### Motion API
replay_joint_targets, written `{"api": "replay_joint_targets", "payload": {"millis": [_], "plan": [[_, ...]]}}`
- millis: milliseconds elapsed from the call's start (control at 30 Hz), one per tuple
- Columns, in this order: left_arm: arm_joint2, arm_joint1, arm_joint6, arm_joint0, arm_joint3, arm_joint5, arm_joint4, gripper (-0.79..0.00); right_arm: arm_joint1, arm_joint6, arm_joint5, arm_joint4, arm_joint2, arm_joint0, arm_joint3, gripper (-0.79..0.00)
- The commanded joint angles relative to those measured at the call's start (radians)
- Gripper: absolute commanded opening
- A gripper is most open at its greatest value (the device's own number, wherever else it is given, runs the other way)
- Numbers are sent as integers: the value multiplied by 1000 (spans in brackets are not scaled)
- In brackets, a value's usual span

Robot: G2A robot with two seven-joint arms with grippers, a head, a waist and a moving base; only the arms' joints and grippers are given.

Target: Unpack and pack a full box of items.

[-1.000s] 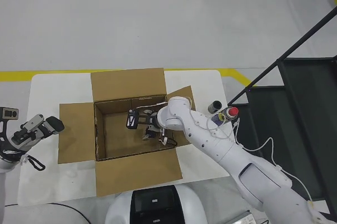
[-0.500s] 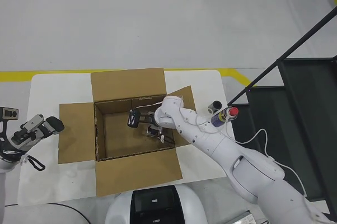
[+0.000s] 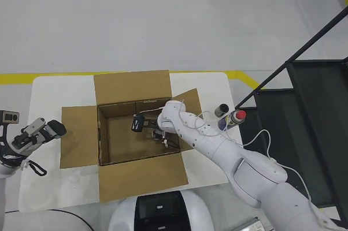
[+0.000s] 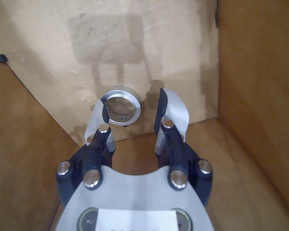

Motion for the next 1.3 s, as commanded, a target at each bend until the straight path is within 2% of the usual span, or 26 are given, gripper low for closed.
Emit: {"api": "replay_joint_targets", "payload": {"millis": [0, 167, 233, 300, 367, 400, 433, 567, 700, 800, 933, 1267], "plan": [[0, 0, 0, 0, 0, 0, 0, 0, -4, -2, 2, -1, -3, 1, 13, -456], [0, 0, 0, 0, 0, 0, 0, 0, -13, -22, -17, 5, -1, 8, 27, -449], [0, 0, 0, 0, 0, 0, 0, 0, -13, -23, -24, 5, 2, 10, 20, -376], [0, 0, 0, 0, 0, 0, 0, 0, -11, -20, -28, 2, 8, 11, 3, -379], [0, 0, 0, 0, 0, 0, 0, 0, -5, -16, -36, 1, 18, 7, -26, -305], [0, 0, 0, 0, 0, 0, 0, 0, -2, -12, -39, -2, 23, 4, -41, -302], [0, 0, 0, 0, 0, 0, 0, 0, 3, -9, -41, -5, 29, 0, -60, -246], [0, 0, 0, 0, 0, 0, 0, 0, 25, 20, -39, -24, 58, -28, -136, -206], [0, 0, 0, 0, 0, 0, 0, 0, 48, 62, -18, -47, 90, -59, -186, -262], [0, 0, 0, 0, 0, 0, 0, 0, 59, 77, -19, -53, 108, -76, -205, -385], [0, 0, 0, 0, 0, 0, 0, 0, 66, 94, -16, -62, 119, -89, -214, -413], [0, 0, 0, 0, 0, 0, 0, 0, 56, 64, -21, -52, 118, -80, -150, -416]]}}
